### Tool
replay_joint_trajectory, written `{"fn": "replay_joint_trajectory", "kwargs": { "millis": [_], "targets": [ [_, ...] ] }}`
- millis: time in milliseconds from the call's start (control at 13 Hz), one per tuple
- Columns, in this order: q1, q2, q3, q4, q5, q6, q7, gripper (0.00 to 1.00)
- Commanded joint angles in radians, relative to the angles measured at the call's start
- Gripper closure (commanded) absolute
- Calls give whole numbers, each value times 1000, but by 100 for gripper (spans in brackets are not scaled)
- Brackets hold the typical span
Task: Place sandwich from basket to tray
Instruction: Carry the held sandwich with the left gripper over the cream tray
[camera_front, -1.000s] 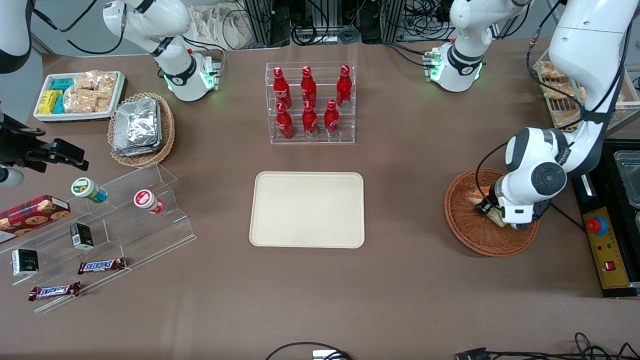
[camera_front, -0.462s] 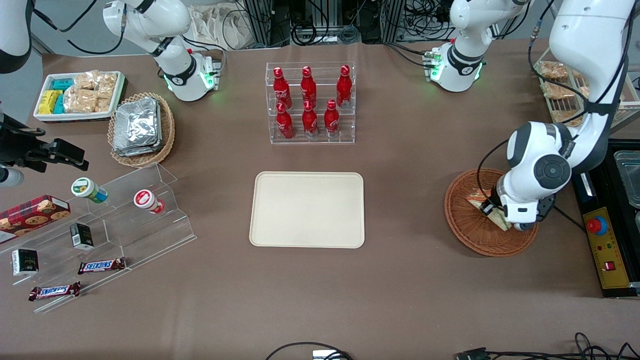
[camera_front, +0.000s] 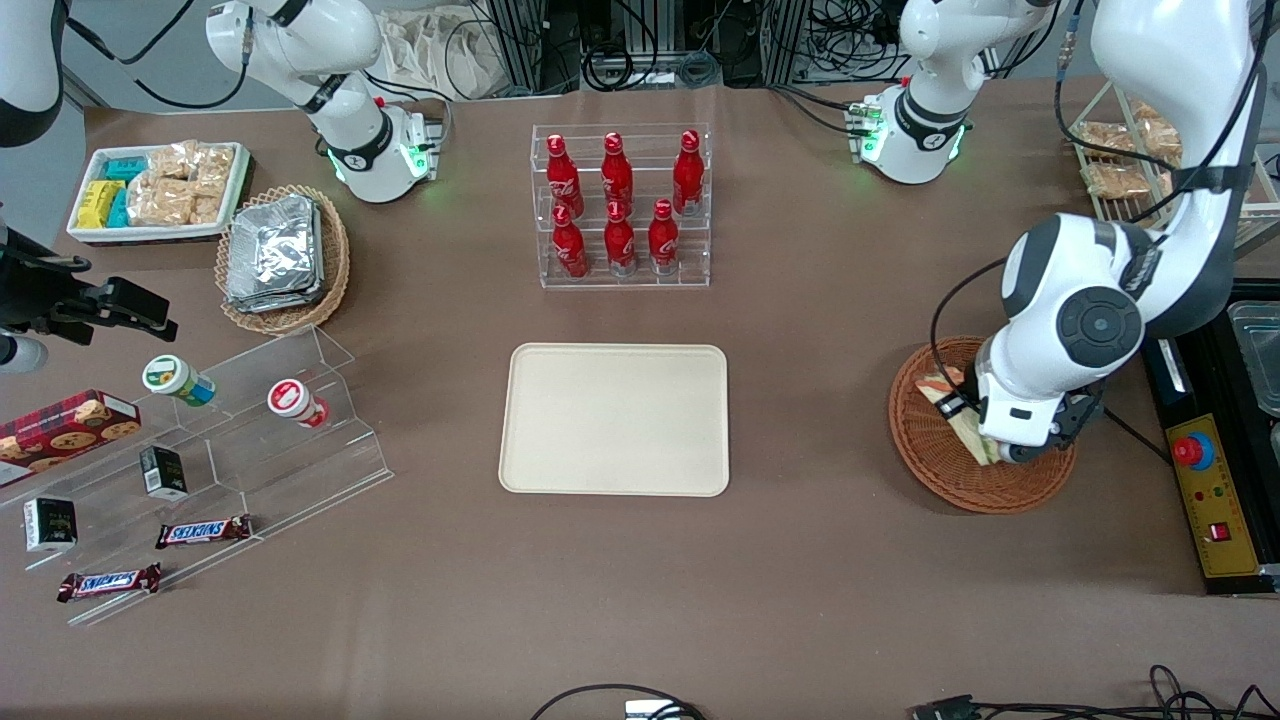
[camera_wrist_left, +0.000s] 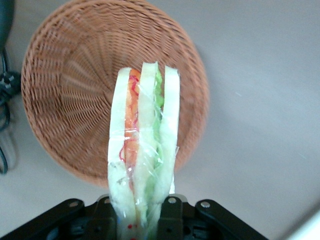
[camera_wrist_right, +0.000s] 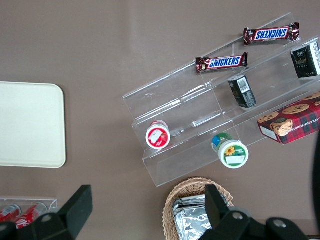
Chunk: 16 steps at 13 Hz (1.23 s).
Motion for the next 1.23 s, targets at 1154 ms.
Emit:
{"fn": "replay_joint_trajectory", "kwargs": {
  "millis": [1154],
  "targets": [
    [-480, 463, -24, 358, 104, 214, 148, 95]
  ]
}}
